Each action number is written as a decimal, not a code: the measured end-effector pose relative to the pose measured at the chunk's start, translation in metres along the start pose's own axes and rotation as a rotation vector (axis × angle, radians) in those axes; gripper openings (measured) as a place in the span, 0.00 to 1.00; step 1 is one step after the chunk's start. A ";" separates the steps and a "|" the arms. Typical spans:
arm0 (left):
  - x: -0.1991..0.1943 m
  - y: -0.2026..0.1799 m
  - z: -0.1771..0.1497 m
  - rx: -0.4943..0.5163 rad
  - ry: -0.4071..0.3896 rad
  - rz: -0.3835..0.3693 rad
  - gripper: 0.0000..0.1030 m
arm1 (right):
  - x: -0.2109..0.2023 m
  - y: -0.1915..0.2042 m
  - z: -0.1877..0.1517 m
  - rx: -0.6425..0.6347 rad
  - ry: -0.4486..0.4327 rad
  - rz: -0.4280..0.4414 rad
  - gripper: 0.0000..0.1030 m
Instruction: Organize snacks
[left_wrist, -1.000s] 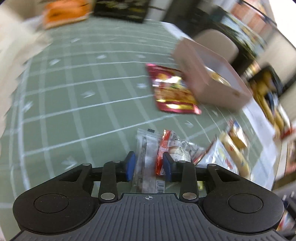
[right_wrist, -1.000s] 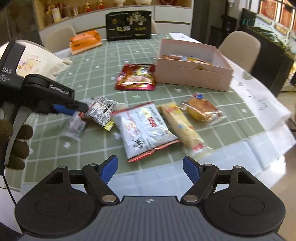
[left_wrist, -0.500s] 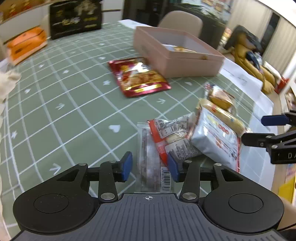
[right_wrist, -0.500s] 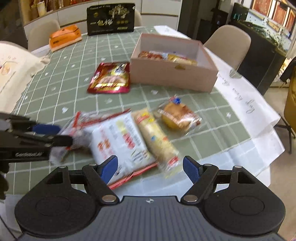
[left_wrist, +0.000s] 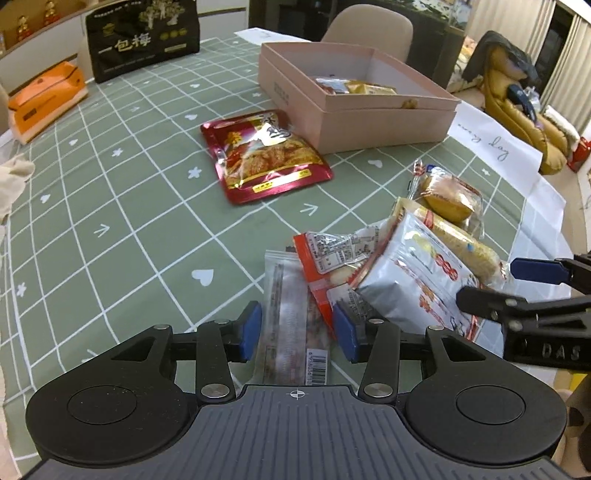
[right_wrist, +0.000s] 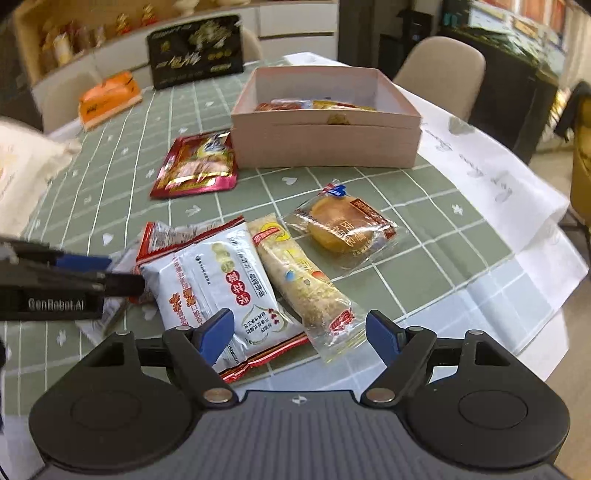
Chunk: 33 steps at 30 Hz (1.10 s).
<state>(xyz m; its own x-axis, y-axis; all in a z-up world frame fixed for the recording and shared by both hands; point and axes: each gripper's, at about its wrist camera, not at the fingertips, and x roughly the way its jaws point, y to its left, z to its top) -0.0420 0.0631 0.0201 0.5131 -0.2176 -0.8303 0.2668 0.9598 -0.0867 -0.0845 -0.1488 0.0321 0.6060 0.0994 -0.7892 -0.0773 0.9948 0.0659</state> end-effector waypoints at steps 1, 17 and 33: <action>0.000 -0.001 0.000 0.002 0.004 0.006 0.48 | 0.001 -0.002 0.000 0.033 -0.004 0.003 0.78; -0.003 -0.007 -0.005 -0.003 0.000 0.032 0.45 | 0.012 -0.006 -0.003 0.202 0.030 0.056 0.95; -0.032 0.010 -0.013 -0.135 -0.181 -0.005 0.12 | -0.005 -0.017 0.038 -0.073 0.088 0.122 0.84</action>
<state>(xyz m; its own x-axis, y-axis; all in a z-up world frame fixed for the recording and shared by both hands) -0.0665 0.0819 0.0391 0.6533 -0.2391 -0.7183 0.1643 0.9710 -0.1738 -0.0567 -0.1656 0.0583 0.5176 0.2136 -0.8286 -0.2056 0.9710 0.1219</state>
